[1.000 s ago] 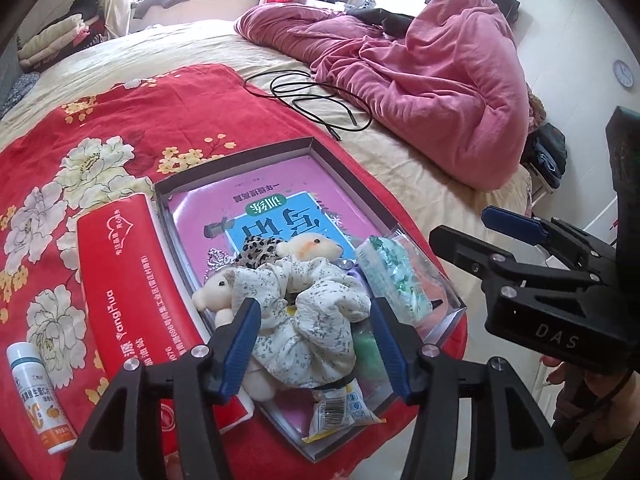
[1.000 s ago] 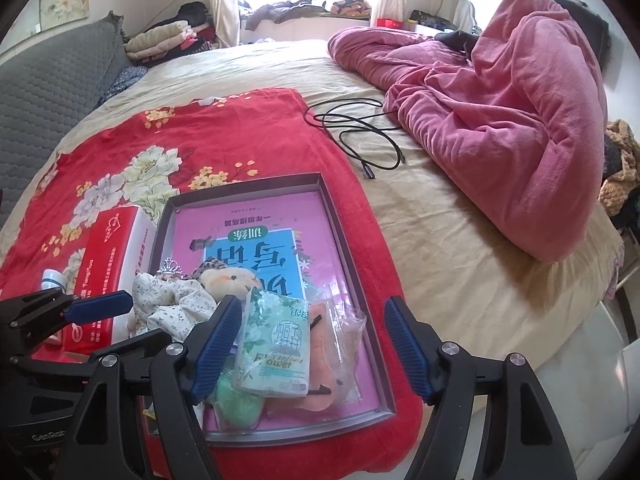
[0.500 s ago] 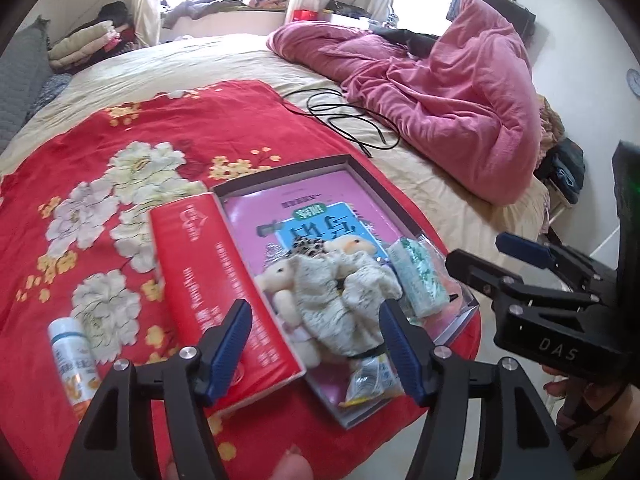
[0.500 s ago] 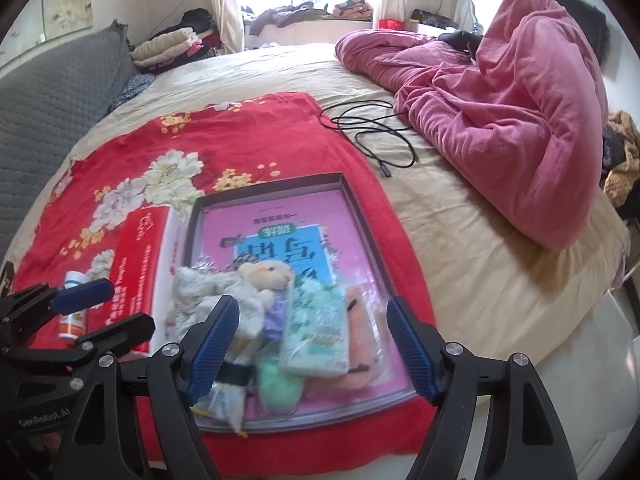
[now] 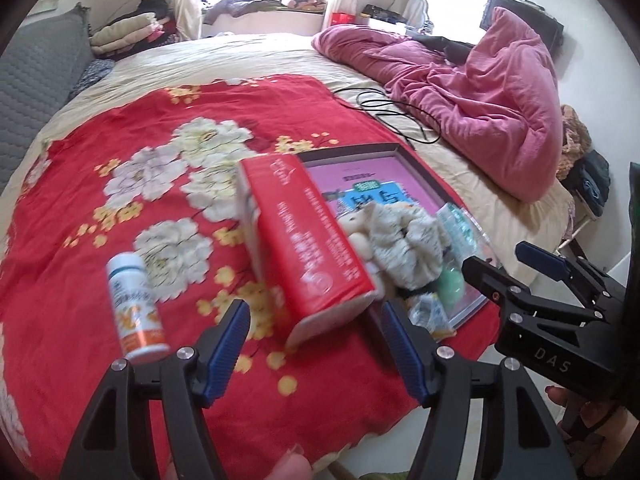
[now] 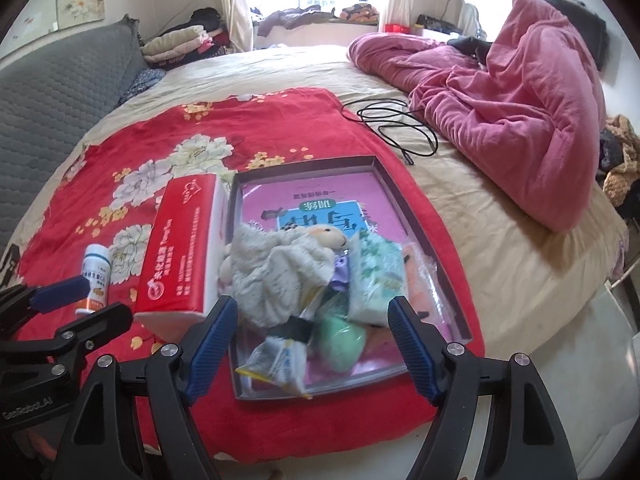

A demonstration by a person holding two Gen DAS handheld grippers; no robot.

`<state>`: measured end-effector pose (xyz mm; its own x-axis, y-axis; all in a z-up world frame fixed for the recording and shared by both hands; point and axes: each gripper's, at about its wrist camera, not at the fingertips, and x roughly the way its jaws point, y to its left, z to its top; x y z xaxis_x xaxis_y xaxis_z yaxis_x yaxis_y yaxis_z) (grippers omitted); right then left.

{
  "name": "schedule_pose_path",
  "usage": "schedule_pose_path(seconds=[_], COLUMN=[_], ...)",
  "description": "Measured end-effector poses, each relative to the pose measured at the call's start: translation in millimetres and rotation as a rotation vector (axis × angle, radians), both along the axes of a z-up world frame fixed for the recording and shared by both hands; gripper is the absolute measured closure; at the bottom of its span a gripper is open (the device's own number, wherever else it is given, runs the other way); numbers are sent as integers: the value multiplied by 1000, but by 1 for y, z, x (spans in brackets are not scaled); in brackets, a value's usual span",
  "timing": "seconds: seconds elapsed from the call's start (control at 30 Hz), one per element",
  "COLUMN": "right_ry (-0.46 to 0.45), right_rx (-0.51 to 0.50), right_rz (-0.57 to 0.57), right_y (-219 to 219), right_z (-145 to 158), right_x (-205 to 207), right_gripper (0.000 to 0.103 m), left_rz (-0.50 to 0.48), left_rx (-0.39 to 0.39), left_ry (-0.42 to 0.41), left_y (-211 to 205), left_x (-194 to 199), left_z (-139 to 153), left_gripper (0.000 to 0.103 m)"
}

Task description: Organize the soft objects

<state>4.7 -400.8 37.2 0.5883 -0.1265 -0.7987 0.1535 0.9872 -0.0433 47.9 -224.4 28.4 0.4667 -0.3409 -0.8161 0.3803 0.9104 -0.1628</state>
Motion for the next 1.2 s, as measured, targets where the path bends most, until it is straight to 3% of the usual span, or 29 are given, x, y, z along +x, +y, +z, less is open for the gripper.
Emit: schedule_pose_path(seconds=[0.47,0.7,1.2], right_ry=[-70,-94,-76], right_rx=[21,9,-5], right_rz=[-14,-84,-81], right_y=[52,52,41], right_z=[-1,6,11], right_x=[-47,-71,-101], right_gripper=[24,24,24], left_rz=[107,94,46], left_rx=[36,22,15], left_ry=[28,-11,-33], left_y=[43,42,16], left_x=[-35,-46,-70], left_z=[-13,-6,2], left_gripper=[35,35,32])
